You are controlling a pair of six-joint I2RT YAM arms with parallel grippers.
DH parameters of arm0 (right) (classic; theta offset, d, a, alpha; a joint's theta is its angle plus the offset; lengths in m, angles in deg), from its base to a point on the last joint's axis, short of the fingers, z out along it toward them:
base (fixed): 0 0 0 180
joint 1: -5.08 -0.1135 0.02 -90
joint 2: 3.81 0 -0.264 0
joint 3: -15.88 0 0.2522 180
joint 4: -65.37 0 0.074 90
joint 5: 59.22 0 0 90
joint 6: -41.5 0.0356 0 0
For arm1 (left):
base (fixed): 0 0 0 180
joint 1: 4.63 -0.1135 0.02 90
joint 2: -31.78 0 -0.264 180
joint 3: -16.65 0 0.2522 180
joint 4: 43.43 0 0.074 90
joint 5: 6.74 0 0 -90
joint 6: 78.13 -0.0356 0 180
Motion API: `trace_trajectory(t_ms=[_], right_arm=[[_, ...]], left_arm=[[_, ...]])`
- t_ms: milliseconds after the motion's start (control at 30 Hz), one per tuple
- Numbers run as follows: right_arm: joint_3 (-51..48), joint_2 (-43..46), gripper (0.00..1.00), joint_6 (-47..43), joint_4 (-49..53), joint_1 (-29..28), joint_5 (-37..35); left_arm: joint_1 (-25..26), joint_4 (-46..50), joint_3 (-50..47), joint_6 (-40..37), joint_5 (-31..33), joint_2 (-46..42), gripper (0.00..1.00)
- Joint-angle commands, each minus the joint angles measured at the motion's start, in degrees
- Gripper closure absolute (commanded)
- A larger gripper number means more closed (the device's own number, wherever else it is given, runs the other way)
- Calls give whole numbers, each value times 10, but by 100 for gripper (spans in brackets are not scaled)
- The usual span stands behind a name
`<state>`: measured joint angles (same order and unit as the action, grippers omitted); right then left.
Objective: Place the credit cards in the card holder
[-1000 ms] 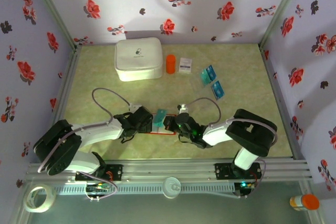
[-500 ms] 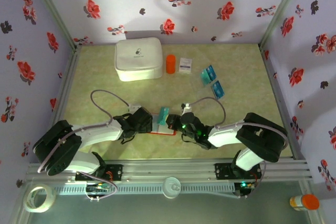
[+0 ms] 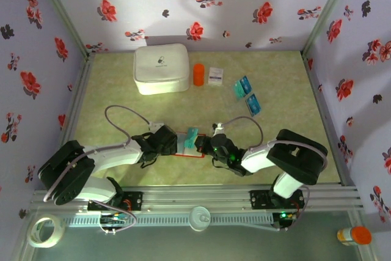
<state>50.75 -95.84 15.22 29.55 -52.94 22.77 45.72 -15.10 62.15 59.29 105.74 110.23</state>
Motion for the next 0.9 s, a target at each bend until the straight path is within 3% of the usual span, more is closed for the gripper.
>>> trace_trajectory(t_ms=[0,367,867], right_arm=[[-12,-14,100,15,-27,0,-17],[-29,-44,100,42,-104,-4,-11],[-31,-34,100,44,-102,-16,-19]], left_arm=[[-2,37,-20,3,6,7,1],[-1,36,-22,3,6,6,1],[0,34,-28,6,8,7,1]])
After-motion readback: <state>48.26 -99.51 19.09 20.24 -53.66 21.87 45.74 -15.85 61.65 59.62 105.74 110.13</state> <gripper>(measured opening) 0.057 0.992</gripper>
